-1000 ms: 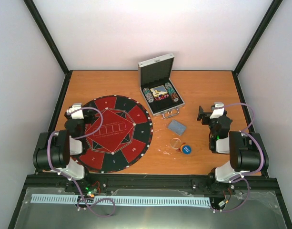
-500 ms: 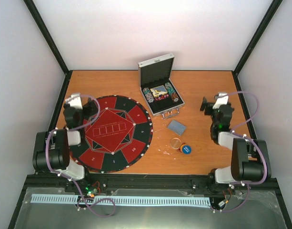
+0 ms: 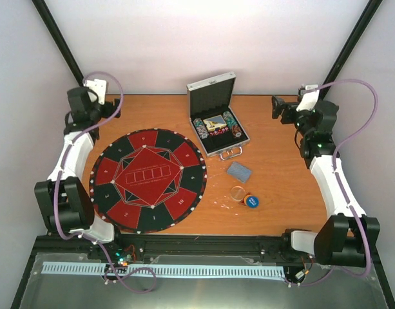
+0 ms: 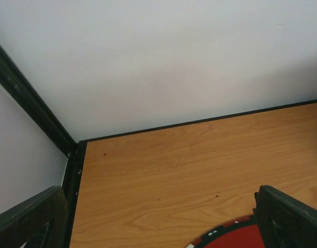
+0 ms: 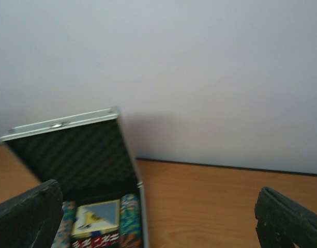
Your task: Distribute texas hold em gaming equipment
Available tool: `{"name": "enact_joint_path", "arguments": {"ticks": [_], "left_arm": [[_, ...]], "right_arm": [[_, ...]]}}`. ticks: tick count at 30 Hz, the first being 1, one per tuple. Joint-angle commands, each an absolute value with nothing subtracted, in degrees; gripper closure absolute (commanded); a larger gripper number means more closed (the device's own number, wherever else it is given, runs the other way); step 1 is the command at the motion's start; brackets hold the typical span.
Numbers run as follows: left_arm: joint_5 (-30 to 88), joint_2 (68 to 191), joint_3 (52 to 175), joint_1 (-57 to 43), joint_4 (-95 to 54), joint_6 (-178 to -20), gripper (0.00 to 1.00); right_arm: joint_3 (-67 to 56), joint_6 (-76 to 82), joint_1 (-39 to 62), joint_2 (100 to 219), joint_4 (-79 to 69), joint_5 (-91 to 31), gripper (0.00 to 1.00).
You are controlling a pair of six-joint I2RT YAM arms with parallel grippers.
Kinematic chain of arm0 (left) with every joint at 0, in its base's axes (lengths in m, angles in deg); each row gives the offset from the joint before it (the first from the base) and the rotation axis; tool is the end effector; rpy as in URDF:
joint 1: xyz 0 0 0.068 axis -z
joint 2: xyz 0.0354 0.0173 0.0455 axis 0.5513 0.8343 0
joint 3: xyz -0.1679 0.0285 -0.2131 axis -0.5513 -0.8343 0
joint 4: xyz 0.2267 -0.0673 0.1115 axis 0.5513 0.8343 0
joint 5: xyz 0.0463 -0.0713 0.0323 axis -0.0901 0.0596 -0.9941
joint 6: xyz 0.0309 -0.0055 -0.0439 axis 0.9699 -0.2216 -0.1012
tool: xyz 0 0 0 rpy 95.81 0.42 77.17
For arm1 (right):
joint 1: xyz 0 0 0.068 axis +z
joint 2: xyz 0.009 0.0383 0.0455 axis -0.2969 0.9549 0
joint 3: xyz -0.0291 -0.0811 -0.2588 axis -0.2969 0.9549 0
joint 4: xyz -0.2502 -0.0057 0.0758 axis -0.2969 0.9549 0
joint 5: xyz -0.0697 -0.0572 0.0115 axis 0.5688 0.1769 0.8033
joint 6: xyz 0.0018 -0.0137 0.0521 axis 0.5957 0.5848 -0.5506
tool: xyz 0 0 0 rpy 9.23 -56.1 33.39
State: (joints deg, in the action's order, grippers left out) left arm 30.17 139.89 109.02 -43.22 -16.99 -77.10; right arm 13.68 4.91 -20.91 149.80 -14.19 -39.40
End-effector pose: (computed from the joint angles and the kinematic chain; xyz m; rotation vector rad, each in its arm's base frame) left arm 0.3516 0.0544 0.3190 0.1224 1.9128 0.0732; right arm 0.2944 -0.0083 0.3481 -0.1018 1.6719 0.2620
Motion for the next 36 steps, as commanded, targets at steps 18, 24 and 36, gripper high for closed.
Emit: {"name": "enact_joint_path", "arguments": {"ticks": [18, 24, 36], "left_arm": [[40.73, 138.0, 121.47, -43.63, 21.73, -70.49, 0.0], [37.97, 137.54, 119.66, -43.61, 19.92, -71.3, 0.0], [35.78, 137.14, 118.24, -43.62, 19.17, -71.67, 0.0]], "right_arm": [[11.45, -13.43, 18.82, 156.97, 47.43, -16.02, 0.0], [12.13, -16.76, 23.68, 161.38, 48.81, -12.01, 0.03], [16.36, -16.28, 24.21, 170.13, 43.54, -14.62, 0.14]]}}
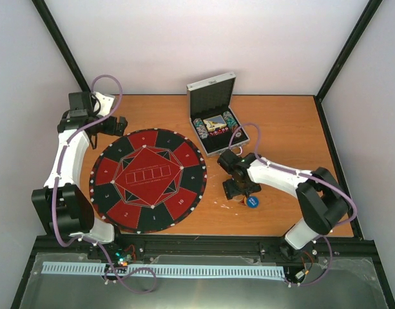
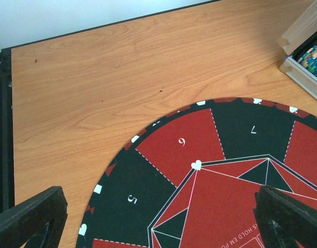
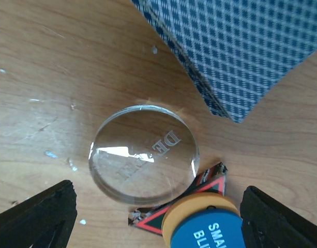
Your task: Distribute texas hold em gaming equipment
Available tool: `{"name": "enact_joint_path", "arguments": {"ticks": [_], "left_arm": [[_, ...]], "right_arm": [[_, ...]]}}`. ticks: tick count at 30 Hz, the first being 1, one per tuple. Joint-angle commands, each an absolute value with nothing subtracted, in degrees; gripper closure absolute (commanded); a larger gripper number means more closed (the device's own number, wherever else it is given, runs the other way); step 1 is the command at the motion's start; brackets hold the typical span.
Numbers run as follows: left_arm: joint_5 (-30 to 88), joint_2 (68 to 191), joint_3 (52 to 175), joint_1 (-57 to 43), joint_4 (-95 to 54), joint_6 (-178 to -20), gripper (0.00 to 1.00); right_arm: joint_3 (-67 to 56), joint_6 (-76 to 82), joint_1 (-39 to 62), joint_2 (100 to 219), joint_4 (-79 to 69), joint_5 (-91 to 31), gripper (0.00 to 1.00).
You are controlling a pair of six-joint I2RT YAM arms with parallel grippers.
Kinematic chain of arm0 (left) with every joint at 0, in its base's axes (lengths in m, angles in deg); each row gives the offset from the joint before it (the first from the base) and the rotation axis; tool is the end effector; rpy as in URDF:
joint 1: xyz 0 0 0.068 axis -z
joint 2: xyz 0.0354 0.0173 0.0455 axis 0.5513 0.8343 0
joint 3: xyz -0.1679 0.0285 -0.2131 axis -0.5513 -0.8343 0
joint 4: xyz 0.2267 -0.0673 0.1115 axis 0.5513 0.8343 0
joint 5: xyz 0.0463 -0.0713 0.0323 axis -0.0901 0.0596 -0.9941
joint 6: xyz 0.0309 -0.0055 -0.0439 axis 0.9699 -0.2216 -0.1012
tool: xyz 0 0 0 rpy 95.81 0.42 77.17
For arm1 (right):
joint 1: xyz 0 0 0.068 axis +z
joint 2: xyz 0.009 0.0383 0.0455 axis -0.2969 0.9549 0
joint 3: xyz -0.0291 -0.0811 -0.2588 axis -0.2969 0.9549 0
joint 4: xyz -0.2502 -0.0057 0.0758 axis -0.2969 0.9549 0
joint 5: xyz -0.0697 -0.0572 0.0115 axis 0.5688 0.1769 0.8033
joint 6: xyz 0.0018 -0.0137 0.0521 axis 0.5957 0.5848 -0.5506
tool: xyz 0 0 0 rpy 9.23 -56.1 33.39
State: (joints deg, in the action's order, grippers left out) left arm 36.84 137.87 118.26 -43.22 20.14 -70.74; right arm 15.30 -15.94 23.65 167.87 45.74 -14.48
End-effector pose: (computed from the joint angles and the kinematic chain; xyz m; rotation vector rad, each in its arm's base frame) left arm 0.3154 0.0441 0.3274 0.2755 2.3181 -0.1108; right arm 0.2005 0.1673 0.1795 -0.3918 2.9718 -0.1091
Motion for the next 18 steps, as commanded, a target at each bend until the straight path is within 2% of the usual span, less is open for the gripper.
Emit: {"name": "enact_joint_path", "arguments": {"ticks": [1, 12, 18], "left_arm": [[35.77, 137.08, 118.04, -43.64, 19.09, -71.67, 0.0], [35.05, 137.27, 117.76, -43.63, 18.89, -71.58, 0.0], [34.76, 137.49, 117.6, -43.65, 18.75, -71.46, 0.0]], "right_arm": [[16.6, -16.09, 24.21, 170.56, 42.77, -14.89, 0.14], [15.42, -13.4, 24.13, 175.16, 39.93, -15.04, 0.21], [15.41, -12.3, 24.15, 175.92, 38.3, -17.7, 0.32]]}}
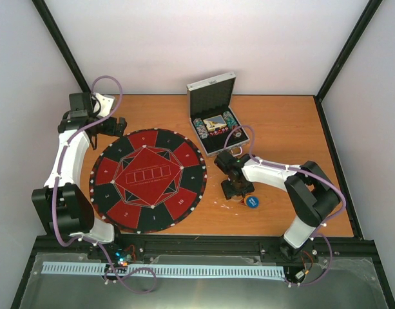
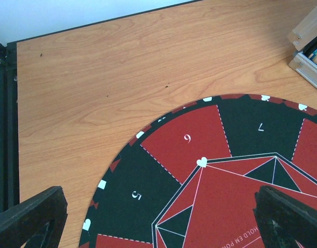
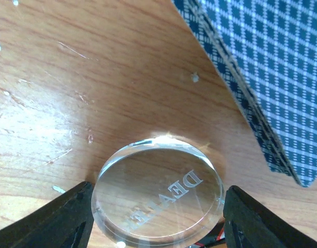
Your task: Distribute texas hold em gaming equipment
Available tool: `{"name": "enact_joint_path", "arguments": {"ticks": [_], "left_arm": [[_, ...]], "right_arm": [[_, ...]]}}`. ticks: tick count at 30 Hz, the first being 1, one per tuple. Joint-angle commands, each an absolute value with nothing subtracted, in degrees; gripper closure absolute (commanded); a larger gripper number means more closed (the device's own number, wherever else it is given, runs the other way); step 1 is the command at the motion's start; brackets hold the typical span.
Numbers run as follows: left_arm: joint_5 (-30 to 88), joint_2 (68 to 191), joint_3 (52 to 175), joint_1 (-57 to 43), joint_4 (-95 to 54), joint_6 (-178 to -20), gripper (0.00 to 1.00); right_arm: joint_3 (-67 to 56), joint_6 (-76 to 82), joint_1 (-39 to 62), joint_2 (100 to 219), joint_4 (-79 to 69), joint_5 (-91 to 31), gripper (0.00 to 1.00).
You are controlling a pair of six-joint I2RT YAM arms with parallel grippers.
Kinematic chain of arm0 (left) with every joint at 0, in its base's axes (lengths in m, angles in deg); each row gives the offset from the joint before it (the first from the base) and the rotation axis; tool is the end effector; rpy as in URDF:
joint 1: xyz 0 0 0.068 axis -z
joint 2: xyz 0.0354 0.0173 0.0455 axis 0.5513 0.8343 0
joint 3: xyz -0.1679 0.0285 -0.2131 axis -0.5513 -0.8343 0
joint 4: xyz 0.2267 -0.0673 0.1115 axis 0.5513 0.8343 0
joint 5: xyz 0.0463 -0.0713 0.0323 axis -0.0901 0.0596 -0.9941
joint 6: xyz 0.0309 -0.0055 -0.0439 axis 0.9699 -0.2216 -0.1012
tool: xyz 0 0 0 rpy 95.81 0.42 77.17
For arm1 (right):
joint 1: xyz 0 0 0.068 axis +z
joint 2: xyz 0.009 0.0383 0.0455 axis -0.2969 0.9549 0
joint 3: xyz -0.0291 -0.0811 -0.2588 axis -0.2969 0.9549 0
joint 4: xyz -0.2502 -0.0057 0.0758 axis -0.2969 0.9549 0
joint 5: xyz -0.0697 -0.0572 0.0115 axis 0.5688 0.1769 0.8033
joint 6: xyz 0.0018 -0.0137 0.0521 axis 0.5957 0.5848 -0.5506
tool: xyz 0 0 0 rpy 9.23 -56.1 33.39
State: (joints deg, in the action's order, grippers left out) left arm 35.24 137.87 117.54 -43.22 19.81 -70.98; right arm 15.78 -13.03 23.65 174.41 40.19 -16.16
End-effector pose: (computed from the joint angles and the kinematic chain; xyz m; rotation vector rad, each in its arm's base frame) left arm 0.3153 0.0451 0.3235 0.2576 2.3329 -0.0831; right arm 0.2109 0.1776 0.1497 -0.4771 2.9992 -0.0985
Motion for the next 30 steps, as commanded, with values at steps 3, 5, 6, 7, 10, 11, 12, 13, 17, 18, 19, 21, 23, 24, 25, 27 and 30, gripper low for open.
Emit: {"name": "enact_joint_path", "arguments": {"ticks": [3, 5, 6, 7, 10, 11, 12, 13, 17, 18, 19, 21, 23, 24, 25, 27, 30], "left_arm": [[34.31, 137.39, 117.61, -43.64, 18.76, -71.34, 0.0], [34.04, 137.32, 117.58, -43.6, 18.78, -71.32, 0.0], [34.01, 137.22, 117.52, -43.58, 18.76, -71.32, 0.0], [34.08, 137.21, 117.53, -43.63, 18.75, -71.31, 0.0], [34.1, 137.44, 117.43, -43.57, 18.7, -71.24, 0.0], [34.02, 137.41, 117.41, -43.57, 18.73, -71.23, 0.0], [33.97, 137.48, 117.49, -43.58, 18.68, -71.23, 0.0], [33.91, 137.56, 117.5, -43.62, 18.73, -71.23, 0.0], [33.79, 137.63, 117.67, -43.58, 18.67, -71.23, 0.0], [33.91, 137.72, 117.71, -43.61, 18.73, -71.23, 0.0], [33.99, 137.79, 117.71, -43.58, 18.76, -71.23, 0.0], [33.94, 137.83, 117.62, -43.63, 18.76, -71.24, 0.0], [33.93, 137.91, 117.59, -43.62, 18.8, -71.24, 0.0], [33.78, 137.93, 117.69, -43.57, 18.83, -71.24, 0.0], [33.7, 137.93, 117.71, -43.62, 18.81, -71.23, 0.0], [33.67, 137.81, 117.72, -43.63, 18.87, -71.24, 0.0], [33.77, 137.68, 117.62, -43.57, 18.92, -71.17, 0.0]], "right_arm": [[15.71, -12.18, 24.13, 176.28, 37.96, -18.68, 0.31], [16.12, -12.27, 24.08, 176.17, 37.68, -19.5, 0.31], [16.49, -12.18, 24.12, 175.95, 37.18, -20.56, 0.32], [16.8, -11.82, 24.12, 175.51, 36.51, -21.86, 0.33], [17.58, -11.61, 24.12, 174.48, 34.99, -24.97, 0.36], [17.69, -11.82, 24.12, 174.43, 35.32, -24.56, 0.36], [17.7, -11.84, 24.2, 174.74, 36.02, -23.79, 0.36], [17.62, -11.8, 24.21, 175.13, 36.92, -22.74, 0.36], [18.64, -10.74, 24.3, 174.37, 37.3, -24.24, 0.36], [18.88, -10.77, 24.3, 173.84, 37.09, -24.61, 0.34], [18.88, -10.98, 24.3, 173.63, 37.29, -24.04, 0.33], [18.57, -11.23, 24.3, 174.09, 38.42, -21.56, 0.3], [18.49, -11.03, 24.3, 175.3, 38.95, -19.96, 0.29], [18.49, -10.93, 24.3, 176.2, 38.99, -20.0, 0.29], [18.61, -10.92, 24.3, 176.57, 38.81, -20.42, 0.29], [18.83, -10.81, 24.3, 176.96, 38.14, -21.26, 0.33], [18.37, -10.79, 24.3, 176.44, 37.98, -21.29, 0.51]]}}
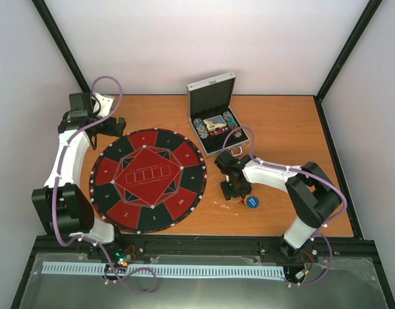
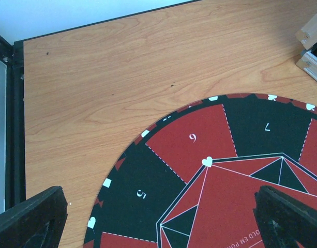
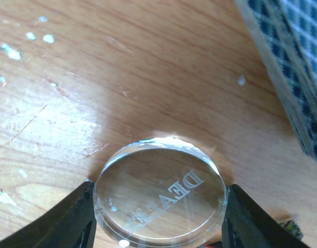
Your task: Distribute texas hold em gaming equipment
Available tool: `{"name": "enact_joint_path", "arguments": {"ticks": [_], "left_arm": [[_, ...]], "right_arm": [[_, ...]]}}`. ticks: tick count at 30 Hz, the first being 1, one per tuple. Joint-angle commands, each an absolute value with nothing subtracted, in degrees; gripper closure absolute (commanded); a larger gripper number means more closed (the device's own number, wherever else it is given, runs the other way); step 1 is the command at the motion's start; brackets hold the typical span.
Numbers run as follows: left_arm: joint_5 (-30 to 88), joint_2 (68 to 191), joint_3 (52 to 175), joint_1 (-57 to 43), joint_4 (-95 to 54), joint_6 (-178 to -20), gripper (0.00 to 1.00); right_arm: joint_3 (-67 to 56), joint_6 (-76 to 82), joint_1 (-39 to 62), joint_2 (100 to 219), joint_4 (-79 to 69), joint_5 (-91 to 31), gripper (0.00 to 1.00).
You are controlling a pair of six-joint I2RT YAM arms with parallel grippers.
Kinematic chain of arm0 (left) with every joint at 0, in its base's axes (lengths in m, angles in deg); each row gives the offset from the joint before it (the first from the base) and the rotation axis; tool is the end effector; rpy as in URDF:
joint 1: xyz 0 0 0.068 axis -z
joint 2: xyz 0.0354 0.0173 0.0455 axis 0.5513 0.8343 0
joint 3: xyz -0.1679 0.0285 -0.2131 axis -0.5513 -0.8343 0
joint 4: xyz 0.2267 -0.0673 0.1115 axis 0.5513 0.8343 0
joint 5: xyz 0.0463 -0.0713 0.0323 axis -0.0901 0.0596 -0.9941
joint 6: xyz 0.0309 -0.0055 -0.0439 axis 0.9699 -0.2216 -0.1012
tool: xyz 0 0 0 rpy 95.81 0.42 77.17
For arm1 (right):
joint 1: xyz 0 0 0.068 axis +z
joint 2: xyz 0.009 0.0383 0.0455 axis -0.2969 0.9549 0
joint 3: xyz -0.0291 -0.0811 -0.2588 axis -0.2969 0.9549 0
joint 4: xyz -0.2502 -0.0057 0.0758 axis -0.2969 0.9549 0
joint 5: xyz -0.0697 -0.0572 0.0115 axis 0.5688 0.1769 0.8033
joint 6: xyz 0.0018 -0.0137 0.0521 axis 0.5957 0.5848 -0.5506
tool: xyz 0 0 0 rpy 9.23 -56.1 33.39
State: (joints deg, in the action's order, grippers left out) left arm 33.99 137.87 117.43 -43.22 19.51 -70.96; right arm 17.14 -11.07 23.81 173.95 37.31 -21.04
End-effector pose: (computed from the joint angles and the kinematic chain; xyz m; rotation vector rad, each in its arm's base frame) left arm 0.3156 0.0459 0.3232 0.2483 2.3354 -0.0567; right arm 0.2082 0.1804 0.1465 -0.5382 3.0055 0.0373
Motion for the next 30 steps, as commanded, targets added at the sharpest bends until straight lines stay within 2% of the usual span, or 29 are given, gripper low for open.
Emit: {"name": "enact_joint_path", "arguments": {"ticks": [1, 6, 10, 12, 15, 18, 20, 22, 30], "left_arm": [[33.83, 137.75, 117.62, -43.61, 18.93, -71.15, 0.0], [35.17, 138.02, 118.65, -43.59, 20.18, -70.87, 0.0], [40.82, 138.13, 122.44, -43.6, 23.86, -70.24, 0.0], [46.63, 138.23, 125.0, -43.57, 26.49, -69.46, 0.0], [61.27, 137.94, 126.88, -43.61, 30.91, -67.5, 0.05], [77.77, 137.55, 125.13, -43.0, 33.34, -67.37, 0.13], [83.2, 137.91, 124.92, -41.08, 35.12, -67.64, 0.21], [83.25, 138.05, 125.05, -38.21, 35.76, -68.55, 0.24], [82.58, 138.47, 120.09, -30.75, 30.09, -74.28, 0.24]], "right_arm": [[18.02, -10.57, 24.36, 176.19, 38.06, -21.38, 0.54], [14.8, -8.57, 25.59, 172.84, 38.8, -22.55, 0.55], [10.1, -6.29, 26.98, 167.76, 37.46, -22.51, 0.56], [7.98, -4.71, 27.4, 165.38, 35.0, -22.45, 0.58], [5.74, -1.27, 28.56, 162.38, 29.2, -20.54, 0.59], [4.06, 1.99, 29.59, 160.91, 21.53, -18.43, 0.59], [3.1, 2.77, 30.1, 160.99, 16.2, -18.19, 0.59], [2.34, 3.97, 31.05, 161.93, 11.54, -17.93, 0.59], [-1.44, 8.72, 36.1, 166.81, 3.85, -17.58, 0.59]]}}
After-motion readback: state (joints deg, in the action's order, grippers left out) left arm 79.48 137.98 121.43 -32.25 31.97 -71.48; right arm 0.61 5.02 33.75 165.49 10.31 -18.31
